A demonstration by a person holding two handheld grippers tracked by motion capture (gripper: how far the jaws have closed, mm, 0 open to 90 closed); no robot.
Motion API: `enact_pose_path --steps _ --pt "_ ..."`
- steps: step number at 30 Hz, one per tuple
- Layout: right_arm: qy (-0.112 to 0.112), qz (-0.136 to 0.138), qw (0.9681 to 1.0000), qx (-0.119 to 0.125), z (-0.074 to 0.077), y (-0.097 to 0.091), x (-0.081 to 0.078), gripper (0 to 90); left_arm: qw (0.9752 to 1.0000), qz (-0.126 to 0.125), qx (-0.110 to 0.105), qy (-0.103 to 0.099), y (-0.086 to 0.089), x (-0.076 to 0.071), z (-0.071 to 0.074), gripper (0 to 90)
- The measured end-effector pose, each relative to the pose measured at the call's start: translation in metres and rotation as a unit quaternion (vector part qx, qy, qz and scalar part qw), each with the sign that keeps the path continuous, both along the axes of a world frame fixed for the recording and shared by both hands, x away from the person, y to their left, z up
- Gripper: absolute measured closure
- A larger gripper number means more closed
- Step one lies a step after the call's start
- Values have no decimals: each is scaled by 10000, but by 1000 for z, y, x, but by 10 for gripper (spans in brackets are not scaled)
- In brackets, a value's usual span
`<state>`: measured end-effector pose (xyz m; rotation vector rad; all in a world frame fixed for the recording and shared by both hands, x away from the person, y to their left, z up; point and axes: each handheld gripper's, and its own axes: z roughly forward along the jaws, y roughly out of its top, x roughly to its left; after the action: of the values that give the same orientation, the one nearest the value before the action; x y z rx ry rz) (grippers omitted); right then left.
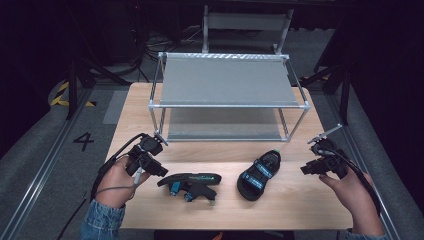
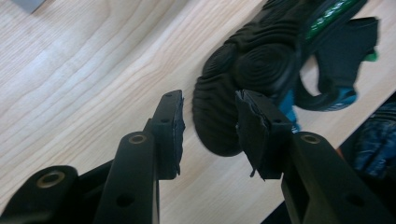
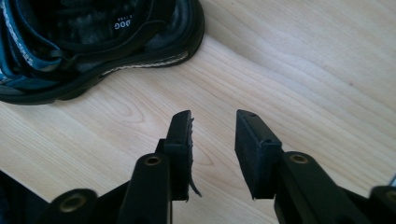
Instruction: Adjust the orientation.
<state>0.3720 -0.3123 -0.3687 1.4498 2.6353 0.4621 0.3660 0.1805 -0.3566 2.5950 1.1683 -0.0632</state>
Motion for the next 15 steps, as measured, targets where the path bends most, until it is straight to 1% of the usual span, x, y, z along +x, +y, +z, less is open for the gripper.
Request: enact_pose_path --steps 1,2,4,7,9,11,13,14,15 --pt "28 -21 10000 35 0 -1 0 675 9999 57 -88 7 0 0 4 615" --pt "61 -16 9999 157 -2 -2 -1 677 9999 32 -150 -27 1 0 5 630" --pt "50 21 9999 149 -2 -2 -3 676 9998 -34 -213 -20 0 0 7 650" --pt "47 -4 9998 211 -2 -4 -3 674 9998 -72 -203 -54 -3 1 9 667" --pt "55 -7 9997 245 -3 -4 -3 672 9995 -115 -284 -15 -5 1 9 680" --pt "41 4 9997 244 -5 -4 -3 671 9994 -161 -294 -7 -8 1 9 694" --pt "45 -5 9996 262 -6 -4 -4 671 9993 -144 -293 -176 -12 0 11 746" --pt "45 -5 9996 262 -6 -4 -4 671 9993 -144 -293 -176 -12 0 11 784" --pt "43 17 9997 256 -6 -4 -5 671 9990 -224 -295 -240 -17 -1 14 803"
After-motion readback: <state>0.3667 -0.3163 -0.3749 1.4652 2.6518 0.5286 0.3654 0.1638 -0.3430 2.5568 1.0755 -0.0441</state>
